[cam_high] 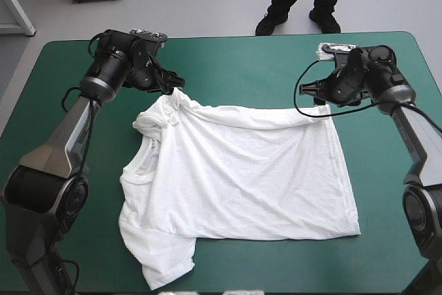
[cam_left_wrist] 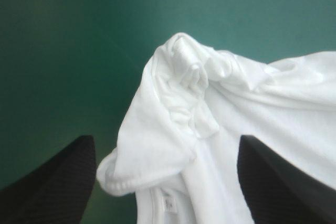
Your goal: Fold the cloth
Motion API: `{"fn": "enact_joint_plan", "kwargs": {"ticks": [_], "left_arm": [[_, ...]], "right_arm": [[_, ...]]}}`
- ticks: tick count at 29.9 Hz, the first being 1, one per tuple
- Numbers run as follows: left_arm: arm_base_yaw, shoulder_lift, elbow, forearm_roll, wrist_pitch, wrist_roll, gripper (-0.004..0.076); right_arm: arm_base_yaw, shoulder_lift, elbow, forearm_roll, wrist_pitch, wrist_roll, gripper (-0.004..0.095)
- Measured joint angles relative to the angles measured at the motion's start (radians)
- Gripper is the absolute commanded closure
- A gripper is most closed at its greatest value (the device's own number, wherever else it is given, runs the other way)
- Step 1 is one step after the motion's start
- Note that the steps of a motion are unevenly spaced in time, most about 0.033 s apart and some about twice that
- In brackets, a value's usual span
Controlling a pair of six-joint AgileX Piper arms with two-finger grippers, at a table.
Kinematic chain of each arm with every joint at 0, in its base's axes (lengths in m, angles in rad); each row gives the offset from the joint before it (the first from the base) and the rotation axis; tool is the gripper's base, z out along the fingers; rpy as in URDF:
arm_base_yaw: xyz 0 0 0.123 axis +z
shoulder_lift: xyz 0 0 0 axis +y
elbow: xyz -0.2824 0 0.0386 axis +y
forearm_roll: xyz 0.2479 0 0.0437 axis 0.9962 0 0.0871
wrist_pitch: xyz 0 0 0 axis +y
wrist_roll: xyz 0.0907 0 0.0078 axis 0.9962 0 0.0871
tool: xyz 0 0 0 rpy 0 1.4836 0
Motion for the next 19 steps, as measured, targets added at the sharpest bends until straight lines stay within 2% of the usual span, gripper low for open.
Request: {"fn": "enact_joint_plan", "kwargs": {"ticks": [7, 15, 19], "left_arm": [[0.000, -0.141, 0.061, 0.003, 0.037, -0.017, 0.0266], [0.000, -0.340, 0.313, -0.030, 0.042, -0.079, 0.0269], [-0.012, -0.432, 0.451, -0.033, 0.042, -0.132, 0.0269]], "right_arm": [[0.000, -0.123, -0.002, -0.001, 0.118, -0.004, 0.0391], [0.000, -0.228, 0.001, 0.000, 0.181, -0.007, 0.0445], [0.000, -0.274, 0.078, 0.000, 0.180, -0.007, 0.0450]]}}
